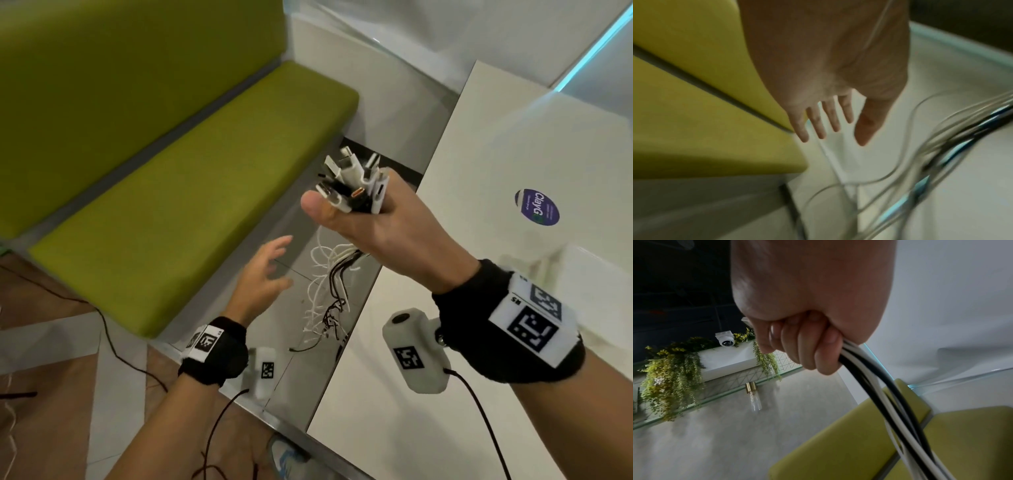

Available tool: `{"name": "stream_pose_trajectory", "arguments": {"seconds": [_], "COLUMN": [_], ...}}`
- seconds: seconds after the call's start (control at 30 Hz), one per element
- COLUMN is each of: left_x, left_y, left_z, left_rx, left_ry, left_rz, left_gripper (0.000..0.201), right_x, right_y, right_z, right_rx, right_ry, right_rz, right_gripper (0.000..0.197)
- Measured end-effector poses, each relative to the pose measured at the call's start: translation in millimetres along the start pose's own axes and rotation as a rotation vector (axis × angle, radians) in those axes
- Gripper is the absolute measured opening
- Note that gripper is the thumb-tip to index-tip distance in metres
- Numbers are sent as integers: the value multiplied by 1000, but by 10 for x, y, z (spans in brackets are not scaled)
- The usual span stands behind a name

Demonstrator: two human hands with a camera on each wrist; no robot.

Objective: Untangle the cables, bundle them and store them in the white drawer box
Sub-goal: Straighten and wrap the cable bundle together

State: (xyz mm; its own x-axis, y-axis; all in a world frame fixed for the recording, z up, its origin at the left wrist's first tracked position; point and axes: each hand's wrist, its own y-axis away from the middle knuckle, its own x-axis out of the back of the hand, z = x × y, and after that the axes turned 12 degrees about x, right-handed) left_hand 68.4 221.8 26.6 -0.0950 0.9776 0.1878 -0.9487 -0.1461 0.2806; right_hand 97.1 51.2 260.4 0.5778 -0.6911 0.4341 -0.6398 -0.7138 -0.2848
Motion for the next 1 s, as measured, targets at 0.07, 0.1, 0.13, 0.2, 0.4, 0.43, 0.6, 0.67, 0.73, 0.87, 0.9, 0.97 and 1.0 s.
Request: {"name": "stream_pose_trajectory", "arguments": {"seconds": [0.07,0.1,0.13,0.2,0.4,0.43,0.6,0.67,0.73,0.87,0.9,0.97,1.0], "left_x": [-101,-170,-249,-406,-608,-616,-619,-584,-517,-374,-334,-245,-190], "left_y": [30,42,34,40,64,53,-16,-12,45,235,249,214,186], "left_z": [338,460,503,536,132,50,-270,-424,-661,-1066,-1069,-959,-840], "left_rx": [-131,-154,-149,-122,-69,-50,60,91,196,443,468,489,503], "left_ry": [38,1,-46,-84,-108,-122,-167,-316,-445,-521,-494,-457,-460], "left_rz": [-216,-300,-359,-397,-171,-145,-79,-50,-57,-70,-109,-244,-311], "left_gripper": [71,66,57,24,41,43,42,44,33,27,39,79,97], "right_x": [8,12,19,41,53,32,-76,-78,-44,-5,-26,-76,-91], "right_y": [5,6,7,12,81,89,89,68,44,37,44,60,65], "right_z": [23,34,40,33,52,73,111,61,13,-31,-28,-18,-7], "right_rx": [-9,-16,-27,-51,-38,-42,-62,-40,-15,26,24,10,2], "right_ry": [-14,-17,-19,-22,61,68,65,64,46,21,34,40,30], "right_rz": [2,4,3,-6,-20,-27,-105,-113,-89,-72,-79,-86,-82], "right_gripper": [55,56,56,56,54,54,56,55,52,51,49,46,45]}}
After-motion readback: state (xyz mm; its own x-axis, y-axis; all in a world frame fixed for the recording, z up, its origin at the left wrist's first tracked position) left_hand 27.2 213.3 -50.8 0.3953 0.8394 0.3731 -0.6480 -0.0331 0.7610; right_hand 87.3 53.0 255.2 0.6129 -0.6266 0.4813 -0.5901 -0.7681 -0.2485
